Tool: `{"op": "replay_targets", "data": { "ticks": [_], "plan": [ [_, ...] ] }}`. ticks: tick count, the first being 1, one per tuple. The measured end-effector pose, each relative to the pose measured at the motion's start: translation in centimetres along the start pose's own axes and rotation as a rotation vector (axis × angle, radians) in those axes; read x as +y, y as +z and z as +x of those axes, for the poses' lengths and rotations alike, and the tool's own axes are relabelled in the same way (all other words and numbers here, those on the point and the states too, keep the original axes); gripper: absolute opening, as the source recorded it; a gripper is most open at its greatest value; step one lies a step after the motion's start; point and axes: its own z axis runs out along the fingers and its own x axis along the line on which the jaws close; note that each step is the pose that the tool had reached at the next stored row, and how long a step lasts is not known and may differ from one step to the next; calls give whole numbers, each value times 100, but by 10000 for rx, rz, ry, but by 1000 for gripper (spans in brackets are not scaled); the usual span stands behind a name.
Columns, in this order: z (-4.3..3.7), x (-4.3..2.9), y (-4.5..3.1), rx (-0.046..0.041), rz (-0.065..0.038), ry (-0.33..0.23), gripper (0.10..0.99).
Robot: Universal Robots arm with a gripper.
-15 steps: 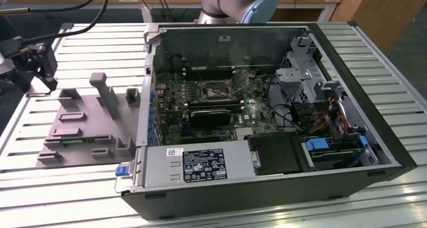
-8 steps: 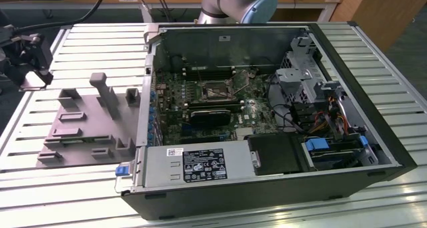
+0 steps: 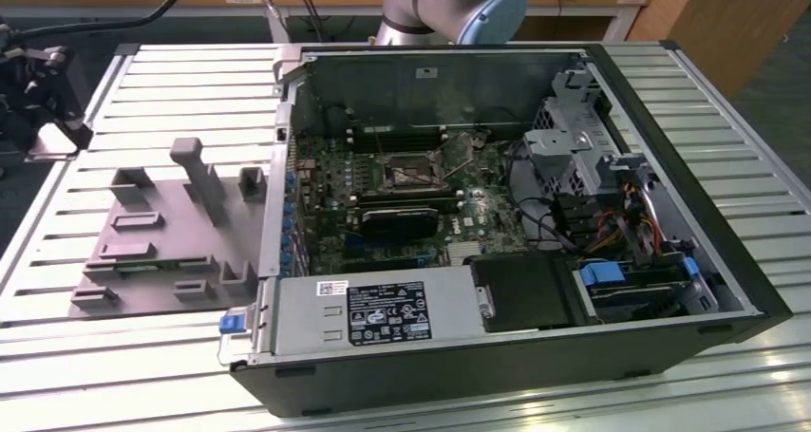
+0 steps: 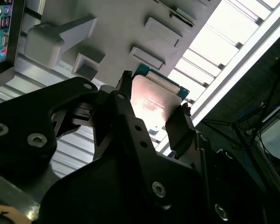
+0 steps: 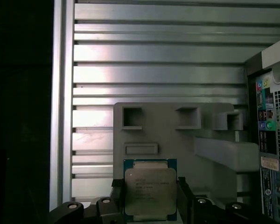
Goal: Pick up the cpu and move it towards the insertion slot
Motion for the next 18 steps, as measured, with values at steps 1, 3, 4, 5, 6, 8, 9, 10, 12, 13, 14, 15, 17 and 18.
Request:
{"op": "replay_targets", "data": {
  "ticks": [1, 3, 4, 5, 6, 8, 9, 10, 12, 13, 14, 15, 17, 18],
  "plan": [
    [-1, 2, -20, 1, 0, 0, 537],
    [-3, 5, -66, 2, 1, 0, 537],
    [-4, 7, -86, 1, 1, 0, 537],
    [-5, 9, -107, 1, 0, -1, 537],
    [-6, 11, -130, 1, 1, 0, 537],
    [-9, 15, -175, 1, 0, -1, 537],
    [-10, 17, -195, 1, 1, -1, 537],
    [-11, 19, -216, 1, 0, -1, 537],
    [-13, 23, -261, 0, 0, -1, 537],
    [-14, 26, -284, 1, 0, -1, 537],
    [-15, 27, -305, 1, 1, 0, 537],
    [-16, 30, -328, 1, 0, 0, 537],
    [-18, 34, -371, 0, 0, 0, 537],
    [-19, 35, -385, 0, 0, -1, 537]
  ]
}}
